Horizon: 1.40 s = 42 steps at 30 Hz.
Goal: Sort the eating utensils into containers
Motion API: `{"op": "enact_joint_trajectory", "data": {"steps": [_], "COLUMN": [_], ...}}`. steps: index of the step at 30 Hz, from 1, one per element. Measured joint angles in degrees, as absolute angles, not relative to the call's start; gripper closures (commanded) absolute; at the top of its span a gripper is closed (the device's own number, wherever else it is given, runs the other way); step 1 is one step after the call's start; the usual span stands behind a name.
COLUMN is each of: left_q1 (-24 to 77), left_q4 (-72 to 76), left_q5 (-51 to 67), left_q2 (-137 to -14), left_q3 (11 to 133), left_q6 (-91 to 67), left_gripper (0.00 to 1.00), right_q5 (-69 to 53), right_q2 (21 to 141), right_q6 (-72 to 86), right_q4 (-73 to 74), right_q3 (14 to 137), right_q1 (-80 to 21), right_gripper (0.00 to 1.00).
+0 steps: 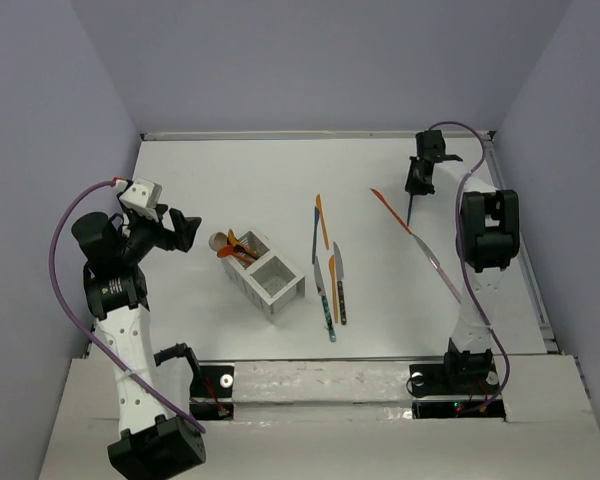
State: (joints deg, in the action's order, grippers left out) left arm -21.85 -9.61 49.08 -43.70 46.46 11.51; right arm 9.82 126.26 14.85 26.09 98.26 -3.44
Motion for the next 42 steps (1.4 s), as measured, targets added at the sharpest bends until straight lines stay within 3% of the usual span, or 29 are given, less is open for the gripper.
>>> {"op": "enact_joint_trajectory", "data": {"steps": [7, 12, 16, 23, 30, 42], "left_q1": [-21.8, -21.8, -21.9, -22.6, -23.0, -23.2], "left_q4": [-8.8, -8.4, -7.9, -7.5, -7.4, -7.0], "left_q5": [48.9, 48.7, 47.9, 46.6, 46.4, 46.5], "left_q2": [-41.9, -40.7, -40.3, -40.5, -40.5, -40.5], "left_q3": [45.6, 45.4, 45.3, 44.5, 44.5, 44.5], "left_q6": [11.5, 11.5, 11.5, 11.5, 11.5, 11.5], "left_gripper": [0.06, 0.05, 0.05, 0.05, 0.05, 0.05], "right_q5": [14.4, 18.2, 14.5, 1.7, -6.1, -8.6], "right_q2": [106.8, 87.7, 78.7, 90.0, 101.9, 109.9], "right_q6": [10.4, 3.0, -4.3, -13.6, -13.5, -15.2], "right_q4": [23.0, 6.0, -14.3, -35.3, -41.6, -55.8], "right_q3": [89.0, 82.2, 72.9, 68.6, 68.5, 65.4], "right_q1": [-7.8, -25.4, -45.9, -59.0, -60.1, -60.1], "right_gripper": [1.0, 1.0, 1.0, 1.0, 1.0, 1.0]}}
